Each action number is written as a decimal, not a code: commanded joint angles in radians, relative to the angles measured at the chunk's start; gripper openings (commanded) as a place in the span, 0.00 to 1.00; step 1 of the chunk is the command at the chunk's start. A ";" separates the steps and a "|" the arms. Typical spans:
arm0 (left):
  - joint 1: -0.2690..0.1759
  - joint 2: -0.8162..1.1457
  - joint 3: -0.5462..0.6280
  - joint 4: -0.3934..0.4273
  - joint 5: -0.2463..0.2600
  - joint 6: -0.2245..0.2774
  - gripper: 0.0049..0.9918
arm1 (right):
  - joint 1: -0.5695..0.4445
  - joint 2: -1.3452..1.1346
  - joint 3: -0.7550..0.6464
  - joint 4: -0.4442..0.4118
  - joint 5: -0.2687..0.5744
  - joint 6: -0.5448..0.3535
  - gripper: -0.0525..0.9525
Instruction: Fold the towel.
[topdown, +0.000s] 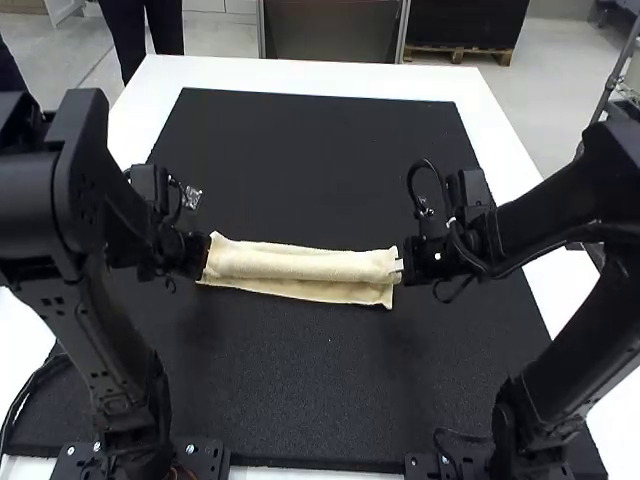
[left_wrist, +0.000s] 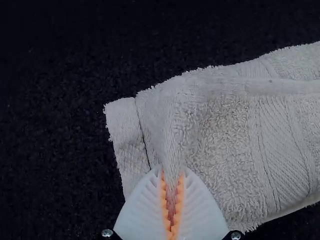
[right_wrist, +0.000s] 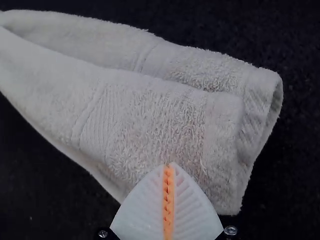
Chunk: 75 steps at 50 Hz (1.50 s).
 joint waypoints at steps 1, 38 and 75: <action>0.011 -0.028 -0.005 0.018 -0.040 0.025 0.02 | 0.010 0.016 -0.004 0.011 -0.003 -0.012 0.03; 0.008 -0.011 -0.030 0.127 -0.080 0.028 0.51 | 0.008 0.093 0.027 0.038 -0.004 -0.039 0.73; 0.016 0.024 -0.025 0.192 -0.083 0.005 0.70 | 0.008 0.180 0.050 0.111 0.006 -0.035 0.90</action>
